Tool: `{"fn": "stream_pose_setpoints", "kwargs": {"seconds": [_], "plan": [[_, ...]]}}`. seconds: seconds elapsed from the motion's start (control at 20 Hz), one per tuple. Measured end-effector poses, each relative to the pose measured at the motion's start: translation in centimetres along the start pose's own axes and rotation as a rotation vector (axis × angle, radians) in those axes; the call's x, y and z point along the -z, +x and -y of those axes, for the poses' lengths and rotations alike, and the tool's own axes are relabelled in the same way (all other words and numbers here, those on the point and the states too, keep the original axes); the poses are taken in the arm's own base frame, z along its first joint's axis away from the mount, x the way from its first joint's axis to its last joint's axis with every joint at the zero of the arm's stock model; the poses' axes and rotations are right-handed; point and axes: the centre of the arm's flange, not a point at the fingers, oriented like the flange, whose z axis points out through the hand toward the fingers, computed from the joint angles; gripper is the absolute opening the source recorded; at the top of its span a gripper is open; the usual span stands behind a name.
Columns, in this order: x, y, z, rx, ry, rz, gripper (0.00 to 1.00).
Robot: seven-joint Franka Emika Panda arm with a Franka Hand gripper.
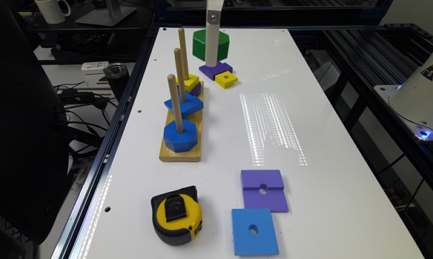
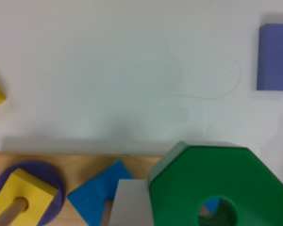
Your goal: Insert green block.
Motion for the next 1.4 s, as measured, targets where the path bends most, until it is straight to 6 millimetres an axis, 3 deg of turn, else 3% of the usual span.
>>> {"fn": "stream_pose_setpoints", "kwargs": {"seconds": [0.6,1.4], "plan": [[-0.6,0.0,3.2,0.0,0.014,0.002,0.0],[-0.7,-0.1,4.3,0.002,0.019,0.002,0.0]]}}
